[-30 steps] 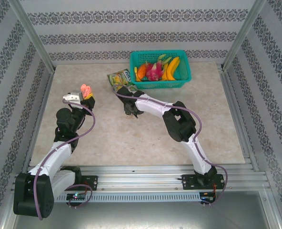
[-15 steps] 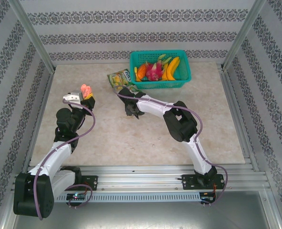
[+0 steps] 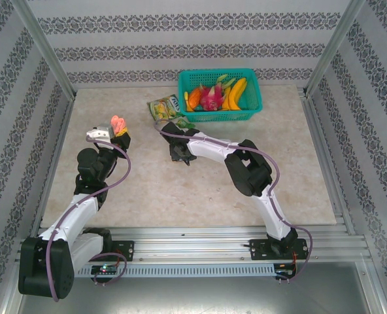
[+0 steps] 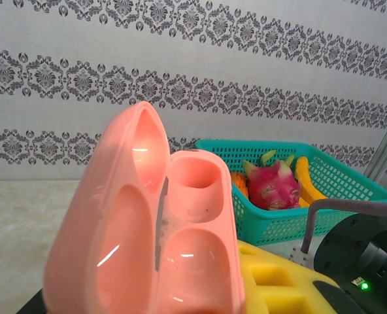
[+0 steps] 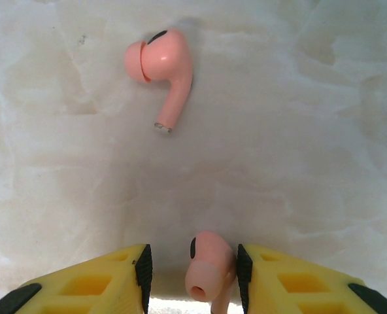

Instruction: Insert the wireless bluetooth earbuds into the charging case

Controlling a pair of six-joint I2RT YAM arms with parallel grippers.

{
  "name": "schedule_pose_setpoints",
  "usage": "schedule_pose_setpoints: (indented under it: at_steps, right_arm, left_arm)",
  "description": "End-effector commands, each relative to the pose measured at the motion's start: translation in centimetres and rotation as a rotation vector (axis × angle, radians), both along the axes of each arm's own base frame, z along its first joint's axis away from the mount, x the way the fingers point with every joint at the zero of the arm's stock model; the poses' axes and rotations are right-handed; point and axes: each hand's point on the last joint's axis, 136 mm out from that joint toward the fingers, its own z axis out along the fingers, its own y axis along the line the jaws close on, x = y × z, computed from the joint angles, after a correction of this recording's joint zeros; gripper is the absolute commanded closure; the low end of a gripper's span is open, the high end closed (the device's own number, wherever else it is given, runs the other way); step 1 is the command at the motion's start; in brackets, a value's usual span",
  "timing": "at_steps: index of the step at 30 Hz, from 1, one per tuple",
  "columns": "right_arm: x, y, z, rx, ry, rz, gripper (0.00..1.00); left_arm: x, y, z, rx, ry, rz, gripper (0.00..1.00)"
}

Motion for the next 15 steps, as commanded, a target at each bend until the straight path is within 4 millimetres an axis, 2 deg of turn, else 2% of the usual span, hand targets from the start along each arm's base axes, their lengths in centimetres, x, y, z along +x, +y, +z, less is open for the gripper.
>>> schedule_pose_setpoints:
  at_steps: [1, 8, 15]
  right_arm:
    - [0.6, -1.4, 1.9, -0.004, -0.034, -0.025, 0.58]
    - [1.6, -3.9, 1.9, -0.023, -0.032, -0.066, 0.58]
    - [1.8, -6.5, 2.9, 0.0, -0.048, -0.12, 0.58]
  left_arm:
    - [0.0, 0.1, 1.4, -0.007, -0.036, -0.007, 1.0]
    - [-0.1, 0.1, 1.3, -0.009, -0.034, -0.007, 1.0]
    - [0.0, 0.0, 1.3, -0.008, -0.036, -0.011, 1.0]
